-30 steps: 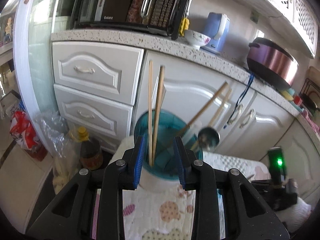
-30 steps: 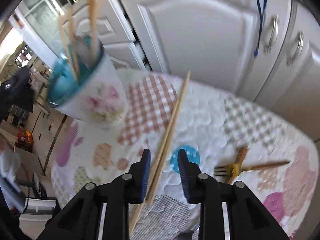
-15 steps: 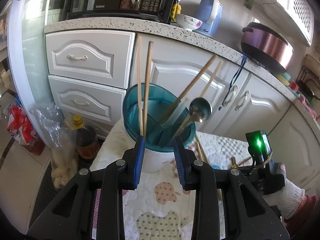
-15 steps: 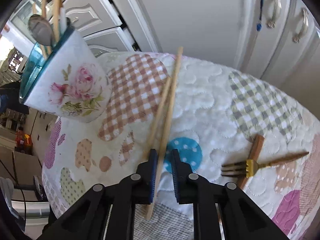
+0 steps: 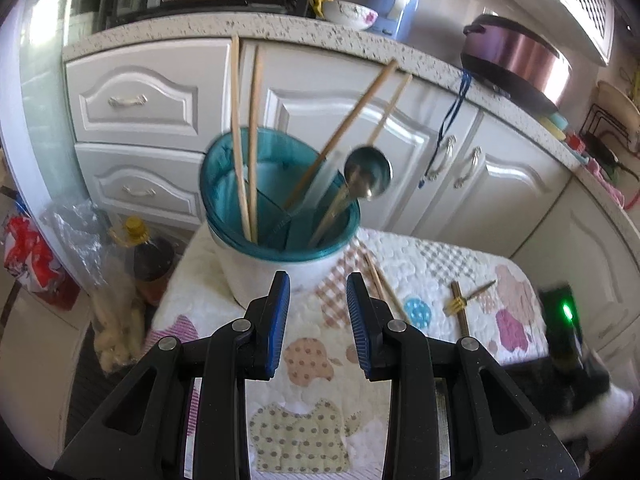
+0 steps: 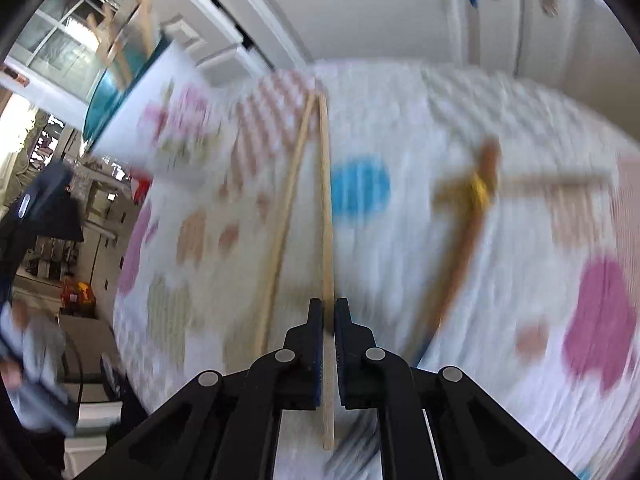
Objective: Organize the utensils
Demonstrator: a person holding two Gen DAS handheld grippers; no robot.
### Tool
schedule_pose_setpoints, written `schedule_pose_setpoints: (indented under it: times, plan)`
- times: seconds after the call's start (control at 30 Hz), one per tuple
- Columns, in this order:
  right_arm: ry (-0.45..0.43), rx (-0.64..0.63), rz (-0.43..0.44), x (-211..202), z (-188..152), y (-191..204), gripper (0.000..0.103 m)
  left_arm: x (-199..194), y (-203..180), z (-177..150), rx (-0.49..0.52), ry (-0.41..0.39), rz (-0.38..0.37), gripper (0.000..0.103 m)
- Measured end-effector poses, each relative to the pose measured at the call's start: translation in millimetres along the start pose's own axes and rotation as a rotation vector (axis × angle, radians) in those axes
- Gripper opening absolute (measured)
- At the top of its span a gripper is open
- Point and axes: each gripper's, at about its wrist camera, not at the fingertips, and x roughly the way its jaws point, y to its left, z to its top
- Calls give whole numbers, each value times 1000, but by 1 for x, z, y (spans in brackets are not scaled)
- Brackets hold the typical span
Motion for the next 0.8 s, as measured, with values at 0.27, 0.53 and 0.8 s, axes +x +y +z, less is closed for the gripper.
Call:
schedule_pose_setpoints:
  times: [0.27,0.53,0.8]
  plan:
    - [2,-89,-12,-14,-17,22,26,27,-25,-14,26,107,-69,29]
    - [-19,-156,-91,16,44,31,21,26,-26,-13,23,117,-52,29]
    - [-16,-146,-135,17,51,21,8,49,-37,-23,29,196,-75,29]
